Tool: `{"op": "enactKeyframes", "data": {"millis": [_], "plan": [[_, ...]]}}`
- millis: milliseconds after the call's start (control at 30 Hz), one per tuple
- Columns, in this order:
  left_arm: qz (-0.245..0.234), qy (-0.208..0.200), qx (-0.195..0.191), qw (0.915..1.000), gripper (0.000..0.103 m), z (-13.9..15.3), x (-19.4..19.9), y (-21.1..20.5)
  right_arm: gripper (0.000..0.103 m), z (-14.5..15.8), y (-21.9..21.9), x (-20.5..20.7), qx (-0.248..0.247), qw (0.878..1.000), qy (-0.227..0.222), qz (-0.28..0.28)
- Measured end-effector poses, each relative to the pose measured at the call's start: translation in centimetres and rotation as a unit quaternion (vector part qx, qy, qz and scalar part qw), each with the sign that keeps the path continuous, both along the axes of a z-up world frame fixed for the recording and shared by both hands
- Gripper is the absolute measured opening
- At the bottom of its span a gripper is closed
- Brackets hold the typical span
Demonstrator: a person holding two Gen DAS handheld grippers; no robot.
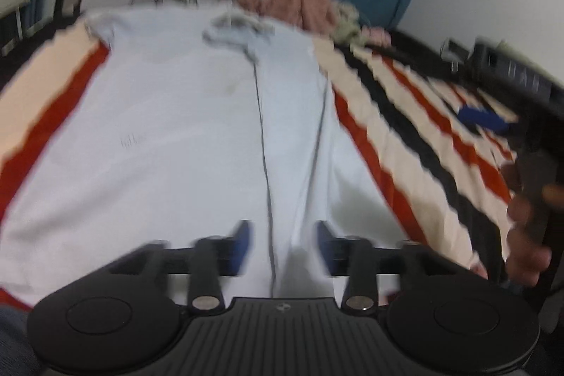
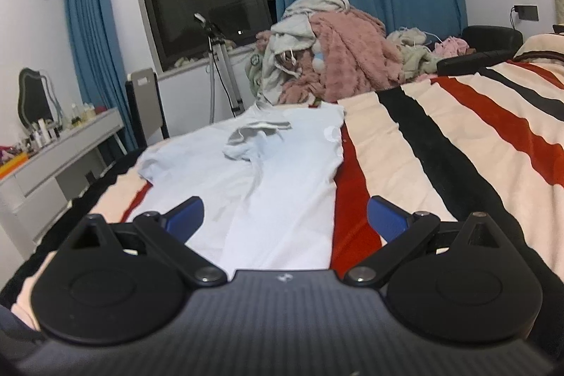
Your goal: Fold clothes
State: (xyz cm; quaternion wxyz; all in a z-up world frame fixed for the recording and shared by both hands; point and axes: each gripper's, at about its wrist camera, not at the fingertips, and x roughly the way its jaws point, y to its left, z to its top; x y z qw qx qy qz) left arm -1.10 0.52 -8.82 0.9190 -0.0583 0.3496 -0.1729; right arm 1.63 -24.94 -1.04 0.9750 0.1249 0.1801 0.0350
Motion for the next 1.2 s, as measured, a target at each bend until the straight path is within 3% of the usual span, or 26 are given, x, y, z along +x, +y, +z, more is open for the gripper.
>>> {"op": "enactKeyframes", "data": {"millis": [133, 367, 500, 700, 1000, 1200], "plan": [[0.004, -0.071, 0.029, 0.9971, 0.085, 2.9, 0.1, -0.1, 0.101, 0.3, 0.3, -0.3, 0.004, 1.000, -0.022, 0.005], [-0.003, -0.151, 0.068, 0.9863, 0.103, 6.4, 1.7, -0.1, 0.101, 0.5, 0.6, -0.6, 0.003, 0.999, -0.044, 0.005], [0.007, -0.182, 0.078, 0.9801, 0.103, 6.2, 3.0, 0.3, 0.101, 0.3, 1.0, -0.6, -0.005, 0.999, -0.049, -0.007], [0.033, -0.152, 0.031, 0.9874, 0.103, 5.3, 3.4, 2.0, 0.101, -0.3, 1.7, -0.1, -0.013, 0.999, -0.038, -0.014], [0.041, -0.167, 0.038, 0.9844, 0.103, 5.5, 2.9, 2.7, 0.101, -0.3, 2.6, -0.6, -0.028, 0.998, -0.046, -0.013], [0.076, -0.165, 0.076, 0.9804, 0.102, 6.6, 2.9, 2.9, 0.100, -0.8, 2.9, -0.6, -0.040, 0.998, -0.045, -0.021]]}}
